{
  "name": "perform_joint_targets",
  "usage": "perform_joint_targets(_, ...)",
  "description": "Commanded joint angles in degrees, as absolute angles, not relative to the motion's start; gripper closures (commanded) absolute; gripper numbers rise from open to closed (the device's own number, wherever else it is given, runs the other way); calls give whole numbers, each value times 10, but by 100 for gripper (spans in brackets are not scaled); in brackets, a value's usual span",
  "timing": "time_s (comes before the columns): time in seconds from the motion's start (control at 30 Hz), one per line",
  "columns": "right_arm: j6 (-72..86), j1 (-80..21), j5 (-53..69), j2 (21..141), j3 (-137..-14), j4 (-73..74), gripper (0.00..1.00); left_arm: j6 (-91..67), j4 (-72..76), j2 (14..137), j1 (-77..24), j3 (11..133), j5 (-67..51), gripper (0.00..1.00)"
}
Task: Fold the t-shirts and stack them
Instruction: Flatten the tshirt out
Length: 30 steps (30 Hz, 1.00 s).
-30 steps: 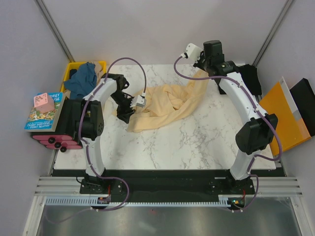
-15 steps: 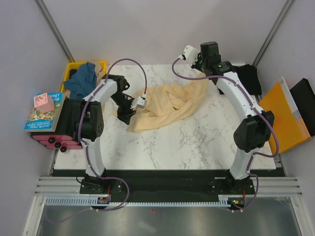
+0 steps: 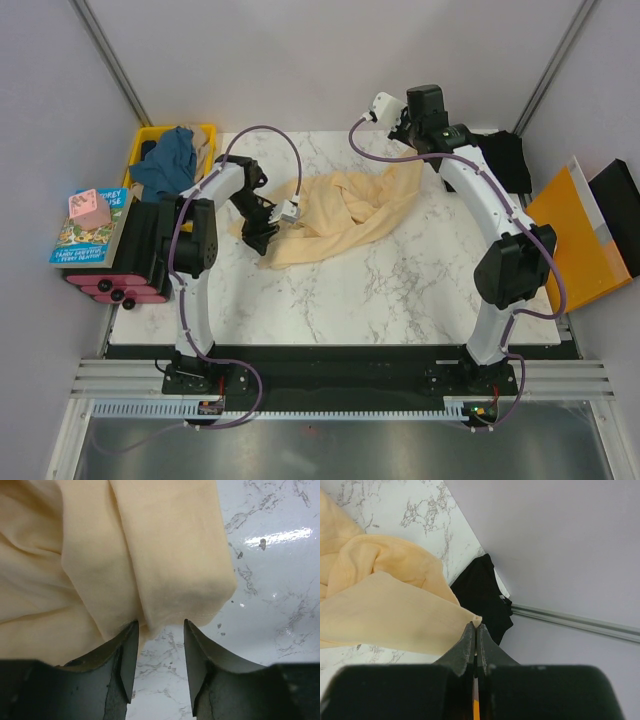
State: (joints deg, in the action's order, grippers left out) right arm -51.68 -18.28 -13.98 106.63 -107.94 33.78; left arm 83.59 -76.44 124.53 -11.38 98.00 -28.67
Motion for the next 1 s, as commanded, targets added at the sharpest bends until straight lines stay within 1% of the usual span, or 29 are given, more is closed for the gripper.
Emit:
perform_joint_targets(0.0,-513,-185,-147,1063,-1106,317,100,838,-859,1250,-115,1004,-294,57)
perform_joint_targets(0.03,-513,-186,-146,1063,-1106,316,100,835,-859,1252,-116,1007,-293,66)
perform_joint_targets(0.13,-515,-186,-146,1064,-1108,316,100,827,-863,1259,-120,1012,-293,82)
perform_joint_targets(0.23,-518,-186,-148,1063,-1107,317,100,824,-867,1256,-123,1007,-296,87)
perform_joint_targets(0.27,-519,-186,-148,1063,-1107,316,100,824,-867,1255,-123,1005,-298,96)
perform_joint_targets(0.3,-519,-186,-149,1063,-1107,316,100,821,-867,1254,-124,1005,-299,98)
perform_joint_targets(0.57,-520,-186,-154,1060,-1100,312,100,789,-874,1240,-120,1019,-303,98)
perform_joint_targets(0.7,-536,-186,-186,1051,-1085,289,100,727,-855,1207,-107,1106,-256,98)
perform_joint_targets(0.73,-540,-185,-196,1050,-1078,268,100,716,-845,1200,-104,1158,-232,98)
perform_joint_targets(0.8,-553,-185,-229,1047,-1070,240,100,705,-821,1185,-97,1213,-199,98)
perform_joint_targets(0.83,-557,-185,-243,1047,-1060,203,100,701,-790,1181,-96,1261,-159,98)
perform_joint_targets(0.9,-569,-180,-278,1043,-1048,149,100,710,-749,1163,-96,1299,-94,98)
perform_joint_targets(0.93,-582,-178,-289,1043,-1036,88,100,712,-718,1153,-97,1301,-68,98)
perform_joint_targets(0.97,-589,-173,-300,1042,-1029,49,100,728,-648,1146,-97,1301,-41,98)
